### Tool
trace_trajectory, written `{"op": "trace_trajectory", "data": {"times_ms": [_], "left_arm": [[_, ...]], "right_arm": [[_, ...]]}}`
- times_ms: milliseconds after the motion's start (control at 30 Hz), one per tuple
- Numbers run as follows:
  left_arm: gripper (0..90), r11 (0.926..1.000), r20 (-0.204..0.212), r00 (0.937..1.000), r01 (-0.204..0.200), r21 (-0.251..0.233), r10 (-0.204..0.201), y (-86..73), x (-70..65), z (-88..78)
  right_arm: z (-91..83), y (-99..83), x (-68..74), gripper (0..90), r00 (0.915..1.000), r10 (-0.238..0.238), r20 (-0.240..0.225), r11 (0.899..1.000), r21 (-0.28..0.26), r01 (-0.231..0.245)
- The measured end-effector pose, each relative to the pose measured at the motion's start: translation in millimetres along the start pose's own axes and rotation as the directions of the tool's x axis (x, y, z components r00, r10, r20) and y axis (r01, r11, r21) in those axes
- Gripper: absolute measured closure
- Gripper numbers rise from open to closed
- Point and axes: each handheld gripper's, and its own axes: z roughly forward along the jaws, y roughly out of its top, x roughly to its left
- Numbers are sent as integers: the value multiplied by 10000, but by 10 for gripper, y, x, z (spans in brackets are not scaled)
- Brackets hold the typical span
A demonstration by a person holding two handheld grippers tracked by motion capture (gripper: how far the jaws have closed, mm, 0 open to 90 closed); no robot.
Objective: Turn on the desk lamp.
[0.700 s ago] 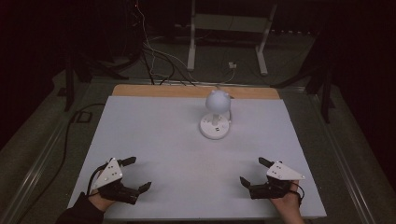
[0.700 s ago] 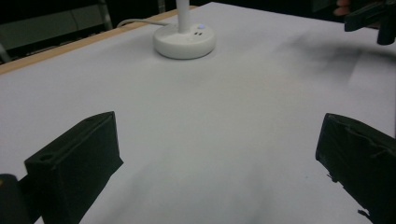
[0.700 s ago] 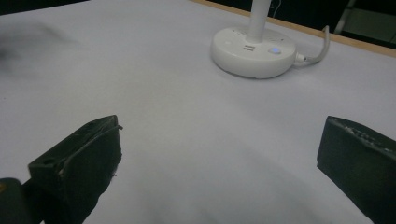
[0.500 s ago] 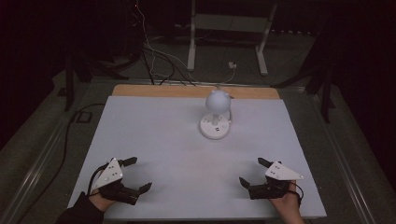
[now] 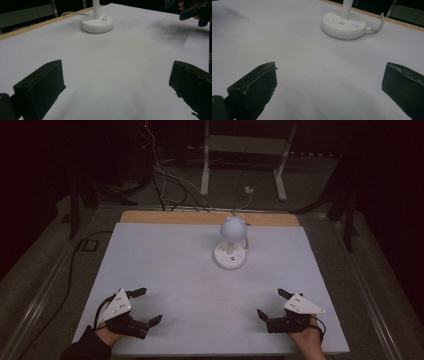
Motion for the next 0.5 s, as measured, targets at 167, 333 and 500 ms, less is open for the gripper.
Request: {"op": "trace_trajectory", "data": {"times_ms": [167, 333, 500], "left_arm": [[4, 10000, 9, 10000, 30, -8, -30, 0, 7, -2], [4, 10000, 13, 10000, 73, -9, -73, -1, 8, -2], [4, 10000, 3, 10000, 52, -1, -52, 0, 5, -1]], "right_arm": [[-15, 11, -8, 0, 9995, 152, 267, 9999, -2, -152], [-20, 34, 7, 0, 9985, 315, 455, 9992, 221, -325], [-51, 86, 23, 0, 9964, 507, 675, 9981, 315, -529]]}}
